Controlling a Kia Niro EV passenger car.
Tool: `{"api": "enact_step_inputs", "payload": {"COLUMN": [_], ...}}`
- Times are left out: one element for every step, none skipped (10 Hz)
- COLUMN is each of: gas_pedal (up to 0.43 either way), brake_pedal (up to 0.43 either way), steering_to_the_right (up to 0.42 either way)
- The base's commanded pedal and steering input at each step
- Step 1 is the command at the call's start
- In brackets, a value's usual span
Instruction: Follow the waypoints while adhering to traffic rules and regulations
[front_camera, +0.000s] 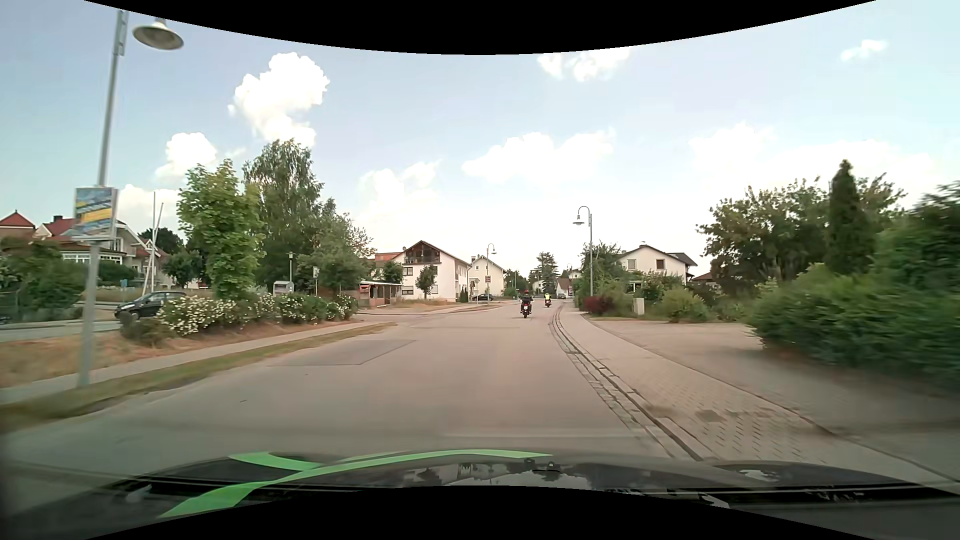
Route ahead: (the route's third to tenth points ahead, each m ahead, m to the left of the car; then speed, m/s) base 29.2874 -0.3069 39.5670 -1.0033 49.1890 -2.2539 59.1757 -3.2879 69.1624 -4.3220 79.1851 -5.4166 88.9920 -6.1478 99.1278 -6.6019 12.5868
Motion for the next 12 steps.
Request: {"api": "enact_step_inputs", "payload": {"gas_pedal": [0.11,0.118,0.118,0.118,0.118,0.118,0.118,0.118,0.118,0.13,0.13,0.138], "brake_pedal": [0.0,0.0,0.0,0.0,0.0,0.0,0.0,0.0,0.0,0.0,0.0,0.0], "steering_to_the_right": [0.005,0.006,0.008,0.013,0.017,0.017,0.013,0.011,0.011,0.011,0.011,0.012]}}
